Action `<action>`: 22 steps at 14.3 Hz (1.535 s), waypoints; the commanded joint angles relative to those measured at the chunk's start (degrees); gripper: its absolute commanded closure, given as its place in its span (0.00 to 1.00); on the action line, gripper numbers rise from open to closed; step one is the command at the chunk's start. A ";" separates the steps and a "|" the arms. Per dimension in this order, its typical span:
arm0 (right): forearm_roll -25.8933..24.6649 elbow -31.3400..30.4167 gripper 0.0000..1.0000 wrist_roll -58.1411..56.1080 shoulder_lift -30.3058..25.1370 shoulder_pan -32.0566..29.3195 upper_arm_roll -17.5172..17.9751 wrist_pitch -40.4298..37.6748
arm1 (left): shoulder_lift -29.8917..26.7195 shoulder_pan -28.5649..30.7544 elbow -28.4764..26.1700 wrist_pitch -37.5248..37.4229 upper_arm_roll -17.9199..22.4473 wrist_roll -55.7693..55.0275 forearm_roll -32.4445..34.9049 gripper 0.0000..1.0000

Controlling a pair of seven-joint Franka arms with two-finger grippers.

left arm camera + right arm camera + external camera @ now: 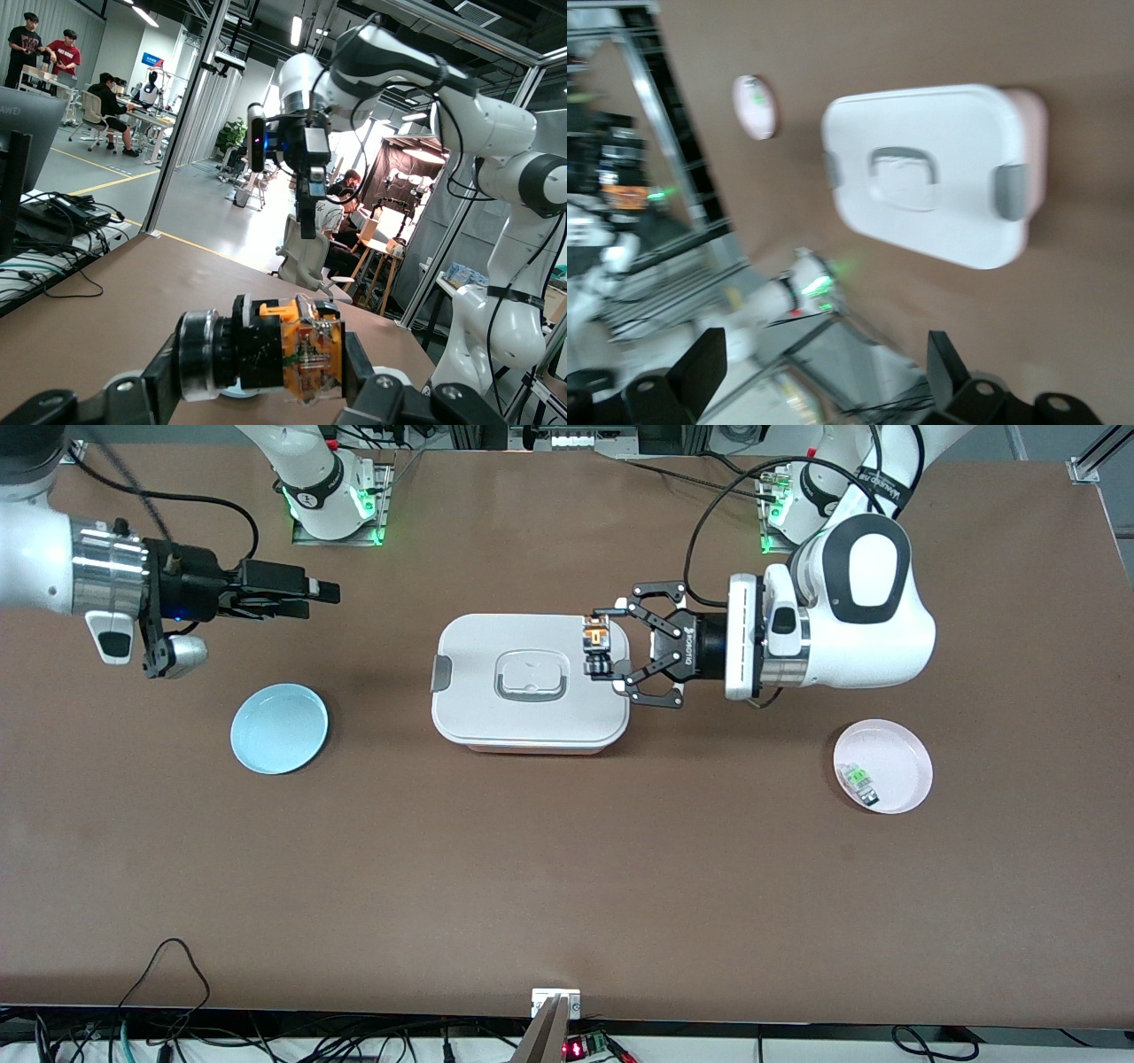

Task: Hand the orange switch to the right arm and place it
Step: 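Carry the switch over the lunch box while the right gripper approaches, then grasp the switch with the right gripper and open the left gripper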

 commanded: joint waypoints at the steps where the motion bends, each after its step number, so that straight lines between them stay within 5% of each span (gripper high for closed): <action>1: 10.33 0.73 0.00 0.19 3.48 -0.85 -0.15 -2.13 | -2.50 -2.39 0.00 4.38 -0.56 -2.05 -1.77 1.00; 5: 22.73 0.46 0.00 -0.34 7.17 0.20 0.38 -1.69 | -2.77 -3.01 0.79 13.34 -5.13 -5.13 -1.69 1.00; 15: 39.44 -6.99 0.00 -7.70 7.36 11.80 0.47 10.70 | -2.51 -6.70 3.34 19.95 -6.01 -10.14 -1.42 1.00; 22: 45.69 -9.99 0.00 -8.25 7.09 12.07 7.58 16.76 | -2.51 -6.97 3.34 19.95 -6.01 -10.05 -1.51 1.00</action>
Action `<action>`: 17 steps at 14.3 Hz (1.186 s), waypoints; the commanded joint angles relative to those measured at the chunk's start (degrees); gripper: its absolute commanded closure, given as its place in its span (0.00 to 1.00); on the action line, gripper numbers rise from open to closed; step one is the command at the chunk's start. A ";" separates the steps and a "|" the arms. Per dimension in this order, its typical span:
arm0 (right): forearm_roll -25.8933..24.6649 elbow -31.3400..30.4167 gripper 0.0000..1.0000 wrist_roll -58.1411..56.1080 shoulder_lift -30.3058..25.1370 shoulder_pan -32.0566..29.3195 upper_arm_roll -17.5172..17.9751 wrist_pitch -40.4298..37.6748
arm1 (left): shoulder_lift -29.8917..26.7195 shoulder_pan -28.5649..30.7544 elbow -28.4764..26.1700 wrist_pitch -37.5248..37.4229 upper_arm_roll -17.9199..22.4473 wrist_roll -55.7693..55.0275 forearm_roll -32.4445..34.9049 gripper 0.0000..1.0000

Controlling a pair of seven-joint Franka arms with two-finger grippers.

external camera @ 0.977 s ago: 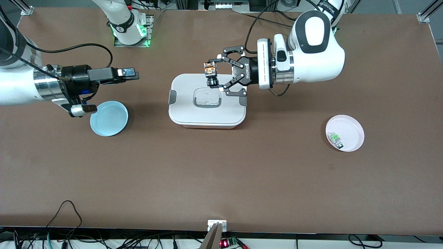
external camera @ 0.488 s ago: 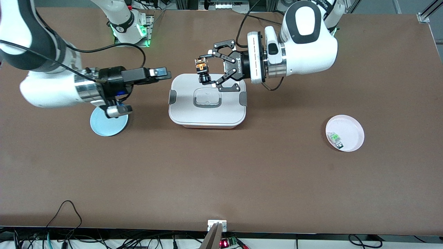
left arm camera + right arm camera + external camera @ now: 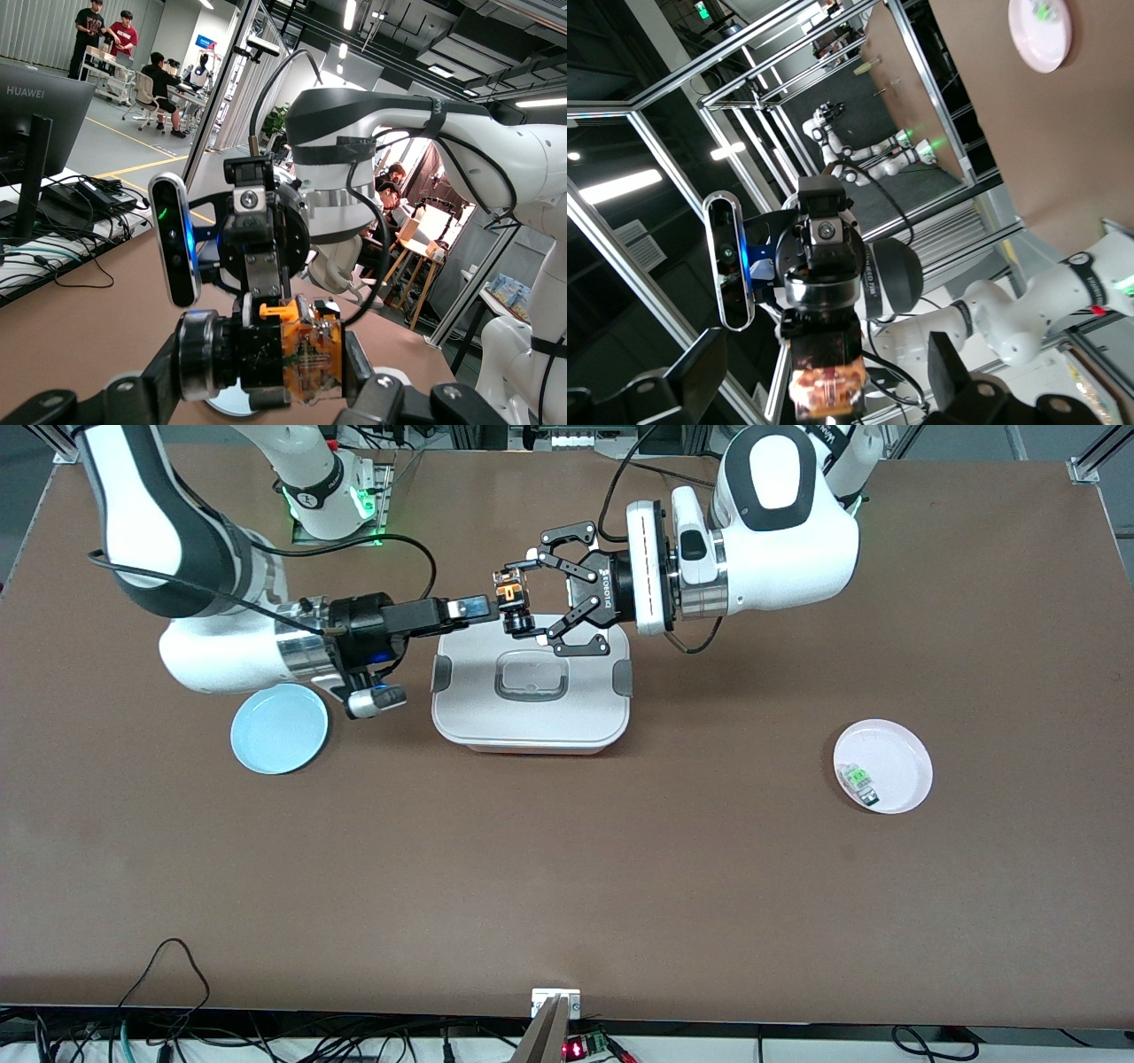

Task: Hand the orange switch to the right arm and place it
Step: 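Grasp the switch with the right gripper and open the left gripper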

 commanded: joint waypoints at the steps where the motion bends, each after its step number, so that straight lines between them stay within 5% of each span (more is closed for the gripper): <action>1: 2.57 -2.04 0.00 -0.44 -1.72 -0.17 2.20 2.25 | -0.53 -0.39 0.50 0.89 -0.02 -0.29 -1.45 1.00; 7: 2.57 -1.86 0.12 1.04 -1.73 -0.43 2.47 1.37 | -0.44 -0.39 0.50 0.89 -0.02 -0.38 -1.45 1.00; 17: 2.57 -1.42 0.70 1.58 -1.73 -0.61 2.38 1.20 | -0.53 -0.39 0.50 0.89 -0.02 -0.29 -1.54 1.00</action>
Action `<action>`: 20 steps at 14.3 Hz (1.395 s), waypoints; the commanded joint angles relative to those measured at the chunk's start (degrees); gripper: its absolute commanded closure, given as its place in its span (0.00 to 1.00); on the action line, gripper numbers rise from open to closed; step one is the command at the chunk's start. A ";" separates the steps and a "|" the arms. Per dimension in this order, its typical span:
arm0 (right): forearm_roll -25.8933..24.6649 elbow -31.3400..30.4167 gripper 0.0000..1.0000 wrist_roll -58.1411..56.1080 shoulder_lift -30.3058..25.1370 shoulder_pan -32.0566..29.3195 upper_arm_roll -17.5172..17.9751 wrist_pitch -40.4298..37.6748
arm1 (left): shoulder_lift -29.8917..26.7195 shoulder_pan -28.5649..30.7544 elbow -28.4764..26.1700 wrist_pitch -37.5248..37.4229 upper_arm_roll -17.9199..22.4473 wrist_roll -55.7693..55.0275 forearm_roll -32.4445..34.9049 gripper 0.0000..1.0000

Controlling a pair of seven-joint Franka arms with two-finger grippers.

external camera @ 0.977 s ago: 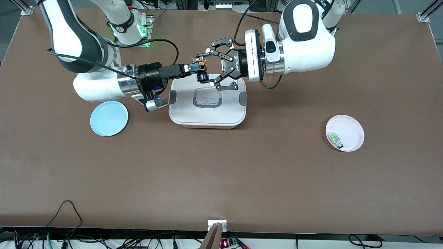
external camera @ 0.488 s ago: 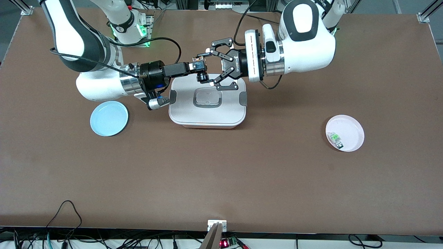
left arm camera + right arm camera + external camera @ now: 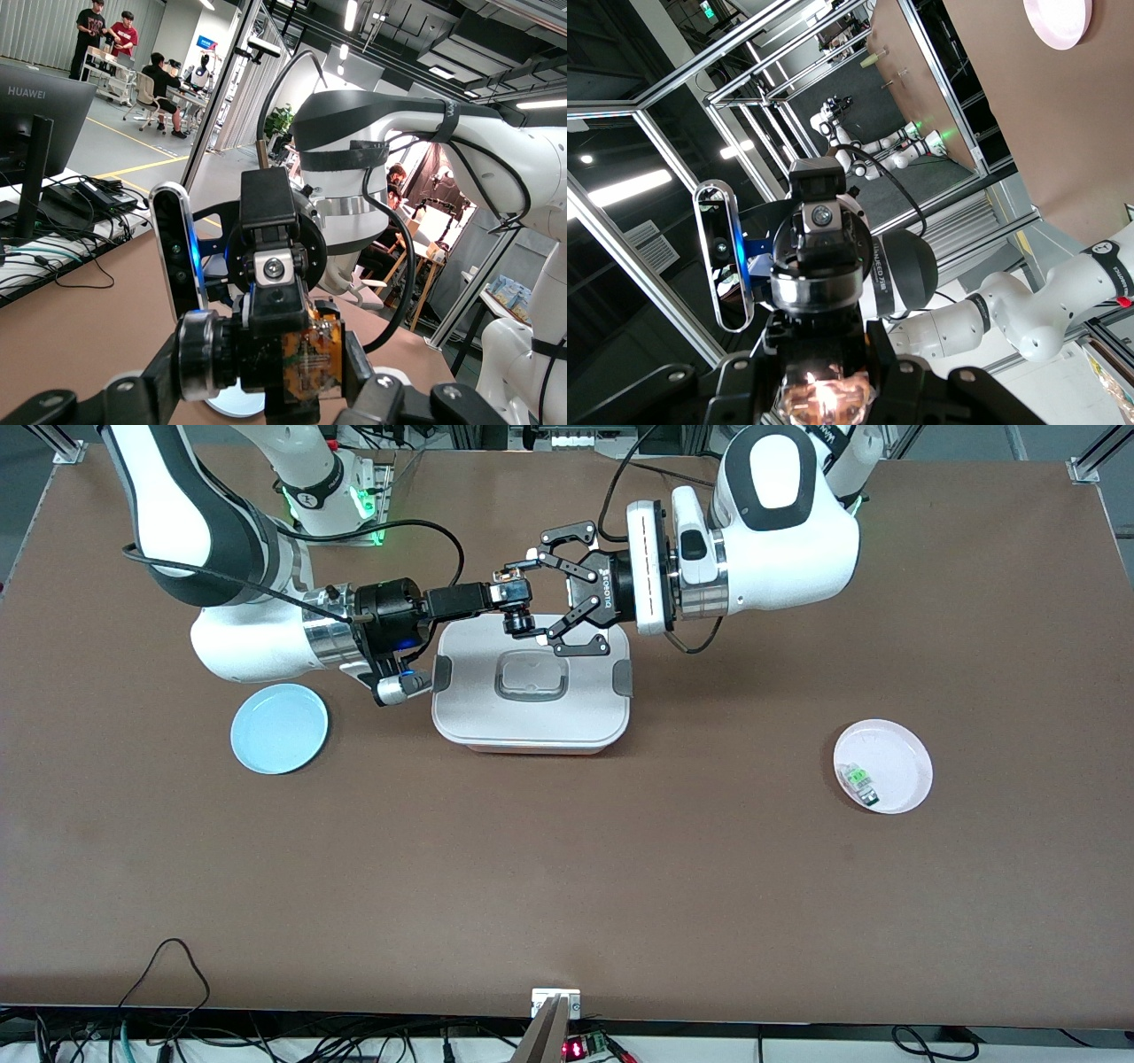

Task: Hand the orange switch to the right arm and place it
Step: 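Grasp the switch with the right gripper and open the left gripper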

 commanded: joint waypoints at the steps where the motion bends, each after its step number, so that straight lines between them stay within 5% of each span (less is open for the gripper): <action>1: 0.93 -0.99 0.75 0.65 -1.20 -0.43 0.21 -0.14 | -0.53 -0.38 0.38 0.75 0.00 -0.03 -1.49 1.00; 11: 0.93 -0.81 0.78 0.65 -1.20 -0.43 0.21 -0.05 | -0.79 -0.29 0.55 0.05 -0.08 -5.84 -2.10 1.00; 12: 0.93 -0.81 0.78 0.65 -1.20 -0.43 0.21 -0.05 | -0.79 -0.29 0.55 0.05 -0.08 -5.92 -2.10 0.79; 13: 0.93 -0.81 0.78 0.65 -1.20 -0.43 0.21 -0.05 | -0.79 -0.29 0.55 -0.04 -0.08 -5.58 -2.19 0.03; 20: 0.84 -0.64 0.78 0.47 -1.11 -0.43 0.21 -0.05 | -2.72 2.16 -0.67 -0.04 0.79 -5.22 -1.49 0.00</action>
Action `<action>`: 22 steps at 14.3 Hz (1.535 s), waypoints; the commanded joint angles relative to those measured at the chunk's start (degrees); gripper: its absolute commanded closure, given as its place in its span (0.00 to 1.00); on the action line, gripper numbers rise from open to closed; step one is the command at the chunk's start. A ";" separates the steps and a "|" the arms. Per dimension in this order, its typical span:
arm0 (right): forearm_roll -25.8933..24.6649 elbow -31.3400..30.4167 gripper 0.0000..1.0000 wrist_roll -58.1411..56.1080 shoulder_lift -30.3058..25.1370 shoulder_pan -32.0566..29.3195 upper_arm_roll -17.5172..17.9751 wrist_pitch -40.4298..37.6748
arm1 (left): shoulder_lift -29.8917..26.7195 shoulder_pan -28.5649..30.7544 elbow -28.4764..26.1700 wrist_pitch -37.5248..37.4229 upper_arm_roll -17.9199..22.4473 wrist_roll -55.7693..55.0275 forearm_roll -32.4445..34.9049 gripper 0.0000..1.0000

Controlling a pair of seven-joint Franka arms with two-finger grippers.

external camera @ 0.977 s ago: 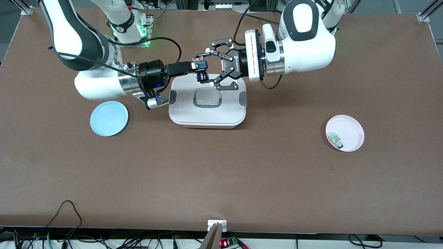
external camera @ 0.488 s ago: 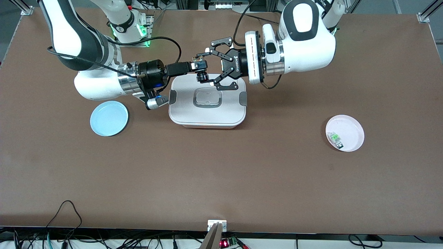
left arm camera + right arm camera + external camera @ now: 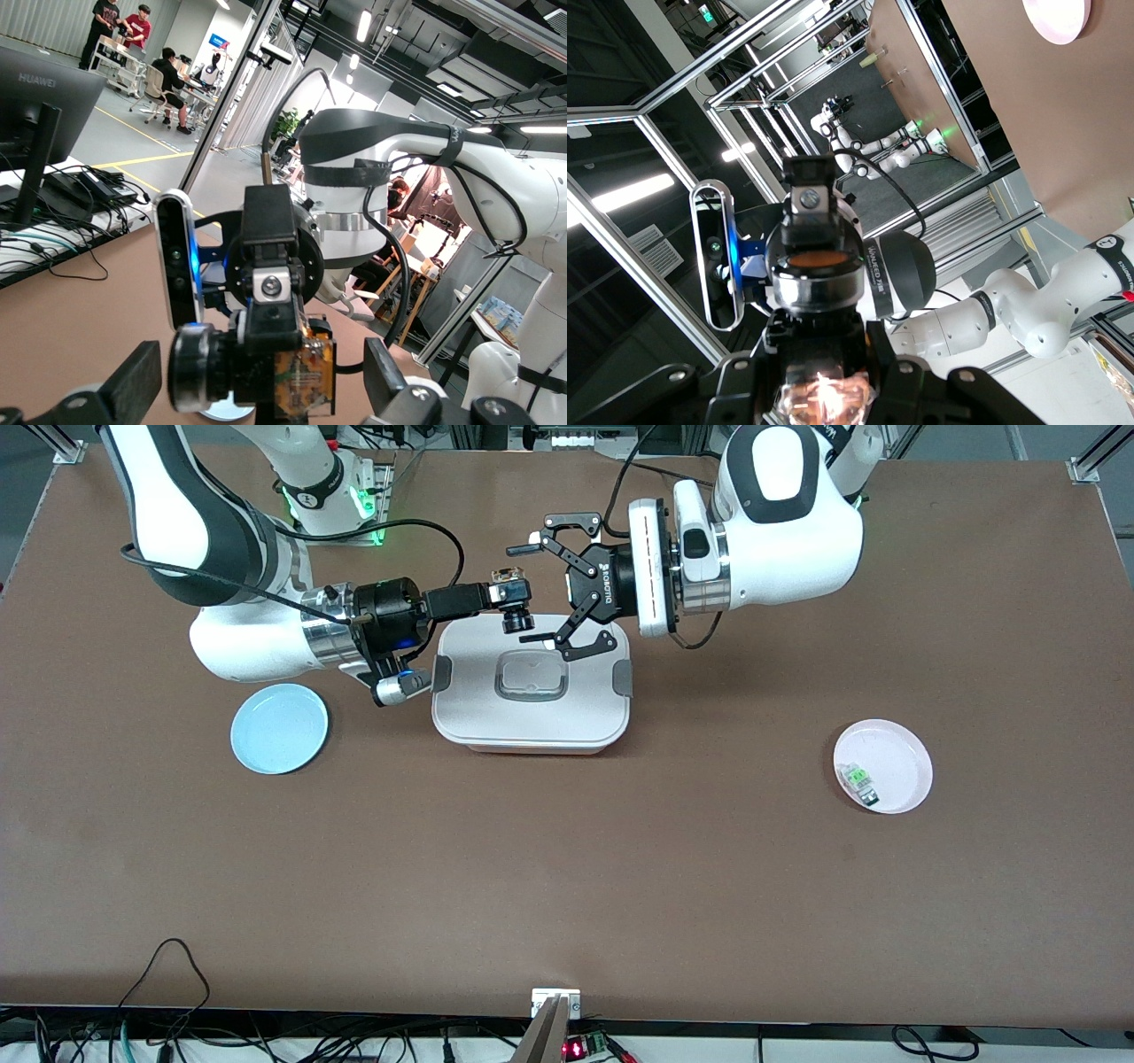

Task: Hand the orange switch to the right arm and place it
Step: 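Move the switch over the blue plate while the left gripper withdraws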

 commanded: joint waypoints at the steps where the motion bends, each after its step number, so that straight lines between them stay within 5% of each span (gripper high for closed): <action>1: -0.29 -0.28 0.78 -0.93 -1.02 -0.49 0.17 0.01 | -2.02 3.48 -2.09 -0.17 0.61 0.10 -1.32 0.00; 6: -21.08 4.46 0.78 0.56 -0.76 -2.07 -0.18 0.27 | -1.93 12.36 -3.59 -0.17 1.49 -0.16 -1.32 0.00; 12: -56.23 9.48 0.78 -6.79 -0.06 -1.99 -0.10 -0.52 | -2.19 18.08 -7.45 -0.17 9.91 -0.25 -0.89 0.00; 18: -87.62 9.04 0.78 -28.40 -0.23 -2.16 -0.27 -2.63 | -3.68 19.14 -7.11 -1.21 22.84 -0.86 27.56 0.00; 22: -92.93 6.32 0.78 -46.50 -0.23 -2.34 -6.67 -1.23 | -4.30 19.50 -7.20 -4.21 28.99 -0.95 40.02 0.00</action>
